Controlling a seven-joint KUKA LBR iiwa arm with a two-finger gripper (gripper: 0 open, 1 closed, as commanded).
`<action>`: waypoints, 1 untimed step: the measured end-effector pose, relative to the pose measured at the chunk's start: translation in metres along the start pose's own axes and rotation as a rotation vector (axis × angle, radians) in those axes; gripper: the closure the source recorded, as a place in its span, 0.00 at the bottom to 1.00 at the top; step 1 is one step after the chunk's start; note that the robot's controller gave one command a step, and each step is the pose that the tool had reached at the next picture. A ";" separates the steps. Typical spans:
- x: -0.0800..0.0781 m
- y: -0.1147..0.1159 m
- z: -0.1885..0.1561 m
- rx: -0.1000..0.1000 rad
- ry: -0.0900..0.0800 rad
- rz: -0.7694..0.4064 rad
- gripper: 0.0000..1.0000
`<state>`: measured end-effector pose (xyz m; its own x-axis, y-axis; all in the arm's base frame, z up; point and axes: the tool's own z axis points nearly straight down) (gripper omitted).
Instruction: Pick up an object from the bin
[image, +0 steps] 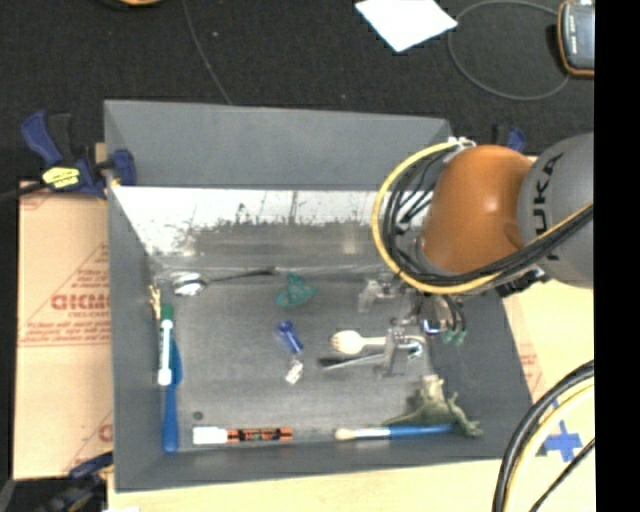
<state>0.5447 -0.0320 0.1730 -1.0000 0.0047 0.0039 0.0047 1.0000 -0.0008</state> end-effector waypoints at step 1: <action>-0.001 0.000 -0.005 0.001 -0.008 -0.001 0.00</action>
Offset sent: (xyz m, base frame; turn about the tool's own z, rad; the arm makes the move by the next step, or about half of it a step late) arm 0.0110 -0.0113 -0.1030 -0.1521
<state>0.5461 -0.0321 0.1776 -1.0000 0.0036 -0.0039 0.0036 1.0000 -0.0014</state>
